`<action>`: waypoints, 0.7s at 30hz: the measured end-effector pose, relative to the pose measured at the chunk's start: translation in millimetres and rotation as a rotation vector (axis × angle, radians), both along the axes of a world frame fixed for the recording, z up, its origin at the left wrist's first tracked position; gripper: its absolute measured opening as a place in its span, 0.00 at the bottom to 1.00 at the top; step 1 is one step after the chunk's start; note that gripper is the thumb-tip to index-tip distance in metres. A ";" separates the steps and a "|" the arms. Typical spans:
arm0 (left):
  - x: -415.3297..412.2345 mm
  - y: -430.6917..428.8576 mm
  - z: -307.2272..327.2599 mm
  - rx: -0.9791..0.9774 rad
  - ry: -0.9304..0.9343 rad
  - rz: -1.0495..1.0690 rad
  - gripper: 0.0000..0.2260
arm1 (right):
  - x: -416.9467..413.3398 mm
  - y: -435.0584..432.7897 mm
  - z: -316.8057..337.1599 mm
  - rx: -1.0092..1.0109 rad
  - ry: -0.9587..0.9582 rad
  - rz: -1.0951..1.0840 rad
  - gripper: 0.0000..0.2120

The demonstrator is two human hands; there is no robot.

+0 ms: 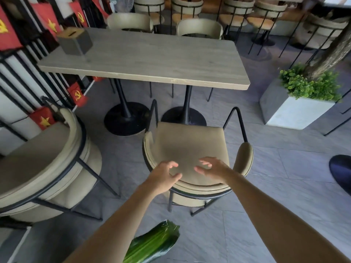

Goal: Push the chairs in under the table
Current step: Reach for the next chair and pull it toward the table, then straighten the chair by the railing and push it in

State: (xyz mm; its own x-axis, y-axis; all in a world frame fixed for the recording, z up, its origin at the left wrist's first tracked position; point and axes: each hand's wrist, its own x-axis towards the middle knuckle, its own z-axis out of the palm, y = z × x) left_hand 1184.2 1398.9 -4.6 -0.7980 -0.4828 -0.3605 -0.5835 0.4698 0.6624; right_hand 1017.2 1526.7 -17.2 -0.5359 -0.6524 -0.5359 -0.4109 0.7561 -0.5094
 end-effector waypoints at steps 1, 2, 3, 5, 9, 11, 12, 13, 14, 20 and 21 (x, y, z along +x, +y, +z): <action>7.2 -9.5 7.7 -0.027 0.011 0.025 0.20 | 9.5 -13.1 3.1 -0.030 0.004 -0.025 0.33; 14.2 -20.2 14.9 -0.056 0.015 0.053 0.20 | 20.0 -27.1 8.5 -0.070 0.000 -0.046 0.31; 22.4 -32.5 21.2 -0.081 0.013 0.084 0.20 | 32.4 -41.2 16.6 -0.107 -0.010 -0.066 0.29; 40.3 -60.3 31.1 -0.110 0.010 0.149 0.20 | 57.8 -70.4 31.1 -0.158 -0.012 -0.065 0.25; 84.7 -117.0 44.2 -0.167 0.007 0.296 0.22 | 110.3 -133.0 49.5 -0.166 0.085 0.051 0.23; 112.7 -147.8 45.0 -0.204 -0.011 0.362 0.23 | 137.8 -168.5 52.4 -0.171 0.107 0.105 0.25; 128.9 -164.0 44.0 -0.211 -0.030 0.394 0.24 | 152.6 -187.5 51.9 -0.177 0.101 0.135 0.26; 146.3 -179.8 42.2 -0.212 -0.055 0.425 0.24 | 167.7 -206.0 50.7 -0.182 0.086 0.160 0.28; 164.6 -195.5 39.4 -0.203 -0.084 0.454 0.25 | 183.2 -224.7 48.7 -0.183 0.077 0.190 0.29; 262.3 -264.2 0.3 -0.169 -0.353 0.444 0.34 | 276.4 -324.8 24.2 -0.134 0.130 0.463 0.37; 272.1 -270.5 -8.7 -0.151 -0.382 0.434 0.35 | 288.6 -336.7 16.1 -0.132 0.143 0.500 0.38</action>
